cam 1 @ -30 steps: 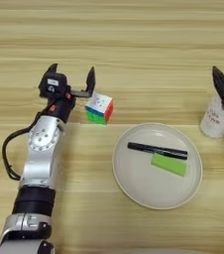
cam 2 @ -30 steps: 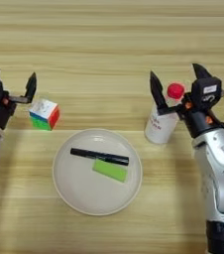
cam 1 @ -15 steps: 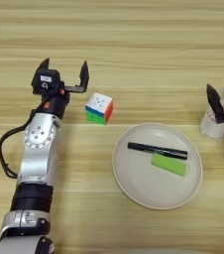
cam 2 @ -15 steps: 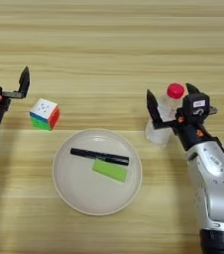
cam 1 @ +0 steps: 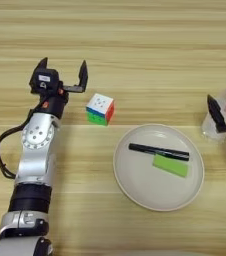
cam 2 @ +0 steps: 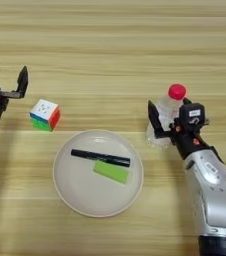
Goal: Move the objects on the table
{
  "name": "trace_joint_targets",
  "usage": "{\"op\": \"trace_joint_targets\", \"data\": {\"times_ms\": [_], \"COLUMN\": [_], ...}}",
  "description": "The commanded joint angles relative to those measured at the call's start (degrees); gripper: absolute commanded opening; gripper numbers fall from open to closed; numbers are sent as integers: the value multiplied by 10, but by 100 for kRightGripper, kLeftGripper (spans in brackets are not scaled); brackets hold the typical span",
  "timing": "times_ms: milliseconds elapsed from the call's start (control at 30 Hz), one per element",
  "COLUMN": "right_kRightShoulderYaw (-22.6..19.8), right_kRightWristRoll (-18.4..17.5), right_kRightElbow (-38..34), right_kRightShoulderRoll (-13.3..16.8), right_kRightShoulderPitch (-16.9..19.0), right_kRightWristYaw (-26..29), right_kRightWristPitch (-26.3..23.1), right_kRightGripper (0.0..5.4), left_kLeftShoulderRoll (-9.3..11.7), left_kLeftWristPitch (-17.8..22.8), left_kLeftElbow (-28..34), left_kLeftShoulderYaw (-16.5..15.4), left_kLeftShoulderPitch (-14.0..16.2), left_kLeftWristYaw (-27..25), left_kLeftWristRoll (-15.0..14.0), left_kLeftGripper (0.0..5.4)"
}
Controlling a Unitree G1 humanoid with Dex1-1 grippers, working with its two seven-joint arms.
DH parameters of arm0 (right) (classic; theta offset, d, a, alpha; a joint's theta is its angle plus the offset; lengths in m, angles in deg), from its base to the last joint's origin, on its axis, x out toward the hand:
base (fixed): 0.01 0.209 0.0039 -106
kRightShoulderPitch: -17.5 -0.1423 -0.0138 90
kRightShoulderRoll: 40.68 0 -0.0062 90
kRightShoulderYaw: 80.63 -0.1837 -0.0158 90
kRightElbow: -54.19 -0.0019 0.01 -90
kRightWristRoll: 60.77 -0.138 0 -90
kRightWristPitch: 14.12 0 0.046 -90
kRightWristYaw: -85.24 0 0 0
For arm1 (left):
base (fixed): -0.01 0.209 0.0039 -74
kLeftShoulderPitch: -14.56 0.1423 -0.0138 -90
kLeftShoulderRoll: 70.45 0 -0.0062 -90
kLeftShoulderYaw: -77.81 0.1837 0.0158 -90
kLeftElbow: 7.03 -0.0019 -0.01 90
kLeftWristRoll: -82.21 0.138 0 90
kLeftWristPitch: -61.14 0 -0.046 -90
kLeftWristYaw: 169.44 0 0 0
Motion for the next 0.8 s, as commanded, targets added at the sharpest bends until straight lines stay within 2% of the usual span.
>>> {"op": "trace_joint_targets", "data": {"times_ms": [33,133,267,567,800], "right_kRightShoulderYaw": [2,2,2,1,-3], "right_kRightWristRoll": [4,6,8,7,3], "right_kRightElbow": [9,12,17,20,10], "right_kRightShoulderRoll": [-2,-1,0,5,14], "right_kRightShoulderPitch": [4,4,4,-1,-19], "right_kRightWristYaw": [1,2,3,4,8], "right_kRightWristPitch": [2,2,2,2,-2], "right_kRightGripper": [381,346,327,317,317], "left_kLeftShoulderRoll": [5,5,5,2,0], "left_kLeftWristPitch": [-3,-4,-4,-4,-5], "left_kLeftElbow": [-2,-2,-2,-2,-2], "left_kLeftShoulderYaw": [-2,-2,-1,0,2], "left_kLeftShoulderPitch": [-13,-13,-14,-15,-15], "left_kLeftWristYaw": [-1,-1,-1,1,3], "left_kLeftWristRoll": [0,0,0,1,3], "left_kLeftGripper": [540,540,540,540,540]}}
